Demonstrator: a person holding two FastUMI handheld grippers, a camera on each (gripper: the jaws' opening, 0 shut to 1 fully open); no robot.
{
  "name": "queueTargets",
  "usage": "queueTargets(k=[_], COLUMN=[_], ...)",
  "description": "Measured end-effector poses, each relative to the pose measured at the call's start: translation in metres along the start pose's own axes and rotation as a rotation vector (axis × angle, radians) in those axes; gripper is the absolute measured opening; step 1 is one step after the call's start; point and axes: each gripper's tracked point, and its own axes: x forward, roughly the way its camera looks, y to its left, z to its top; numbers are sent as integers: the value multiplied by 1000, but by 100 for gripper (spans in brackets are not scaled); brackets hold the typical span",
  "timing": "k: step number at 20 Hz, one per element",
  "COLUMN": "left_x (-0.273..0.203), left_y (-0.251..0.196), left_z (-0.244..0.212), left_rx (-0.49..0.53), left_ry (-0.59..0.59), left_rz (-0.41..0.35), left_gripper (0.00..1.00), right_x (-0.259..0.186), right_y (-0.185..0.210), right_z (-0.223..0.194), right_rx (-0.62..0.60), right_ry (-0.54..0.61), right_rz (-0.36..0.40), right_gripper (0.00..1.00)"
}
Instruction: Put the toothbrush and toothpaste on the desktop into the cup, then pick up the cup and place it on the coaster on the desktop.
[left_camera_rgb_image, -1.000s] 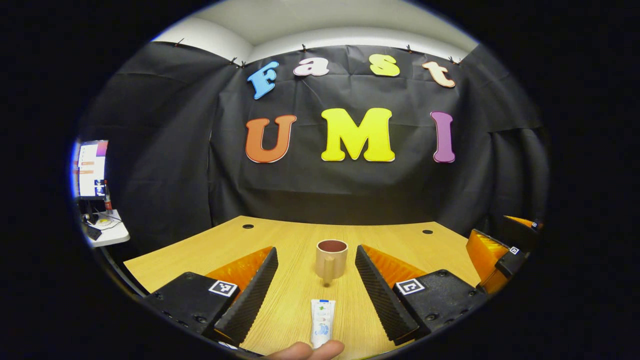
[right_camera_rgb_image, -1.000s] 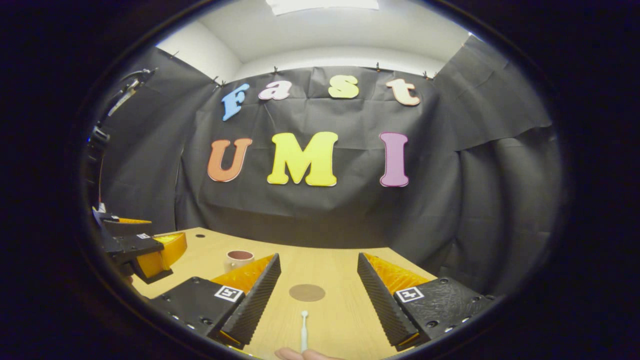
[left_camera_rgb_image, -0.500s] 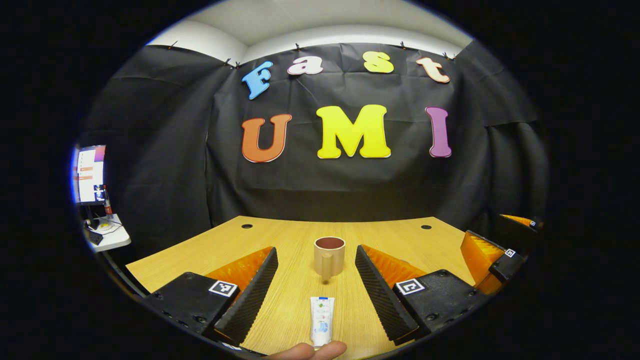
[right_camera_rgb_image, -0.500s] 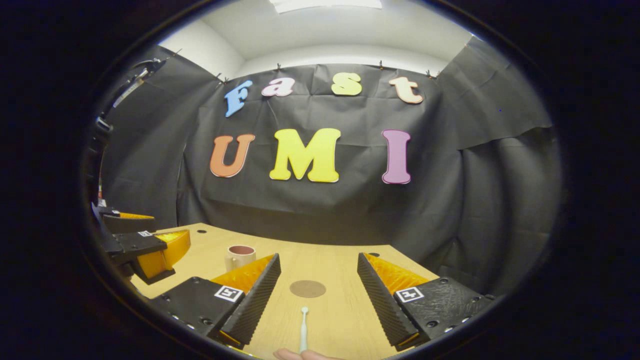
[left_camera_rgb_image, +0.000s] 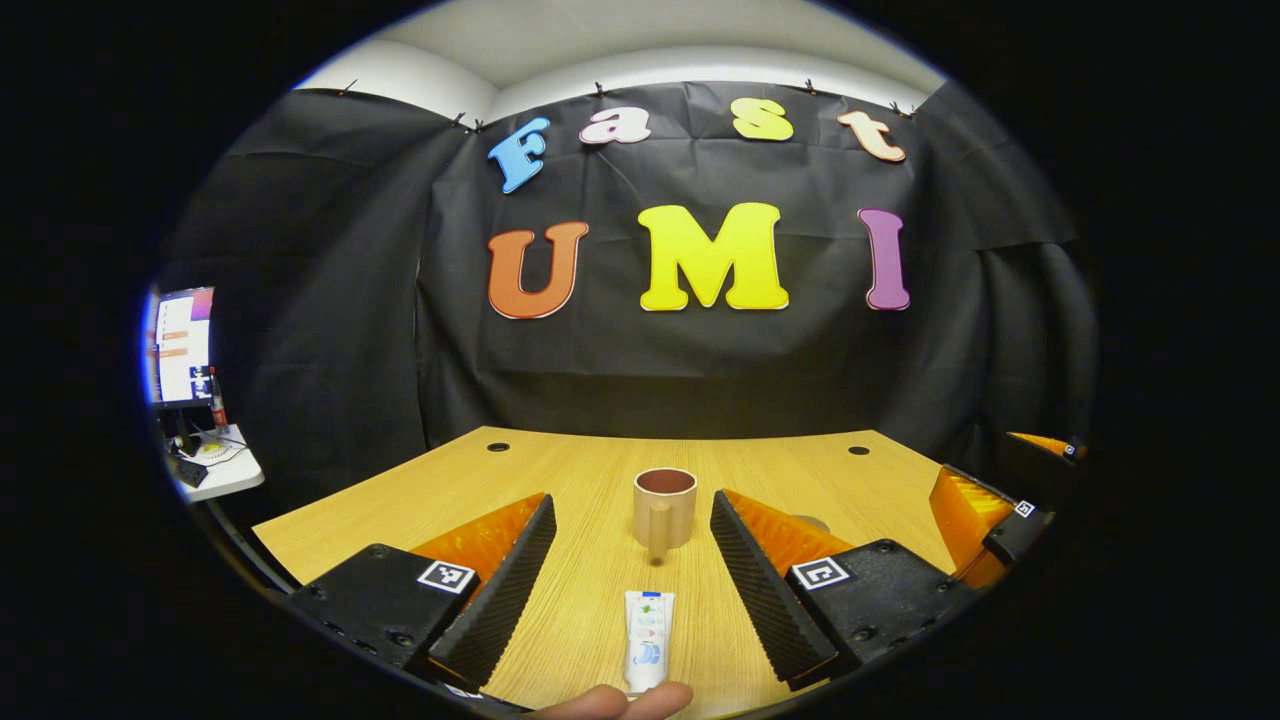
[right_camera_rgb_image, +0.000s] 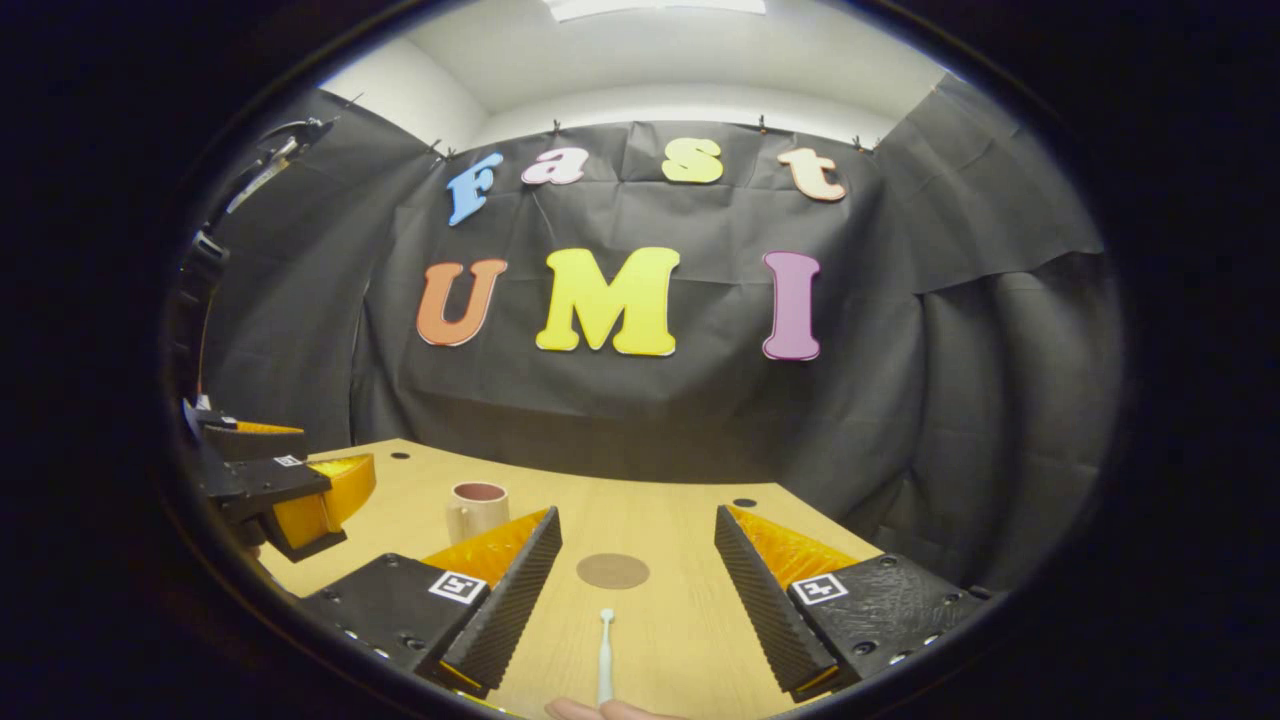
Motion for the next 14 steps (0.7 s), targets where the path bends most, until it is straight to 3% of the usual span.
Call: queueTargets(k=[2,7,8,9,14], left_x=[2,18,21,25,39], left_y=[0,-3,-3,-3,-17], left_z=[-8,-30,-37,-44,-92], left_rx=[-7,-10,-5,0,45], left_ry=[21,80,99,120,267], left_rz=[-2,-10,-8,-7,-44], left_gripper=[99,99,94,99,99], right_x=[1,5,5,4,8], right_y=[0,0,1,2,1], right_z=[-4,-13,-17,-19,-36], right_rx=[2,-1,-1,-5,-29], right_ry=[6,27,32,38,59], right_rz=[3,8,12,18,17], right_gripper=[96,95,95,96,95])
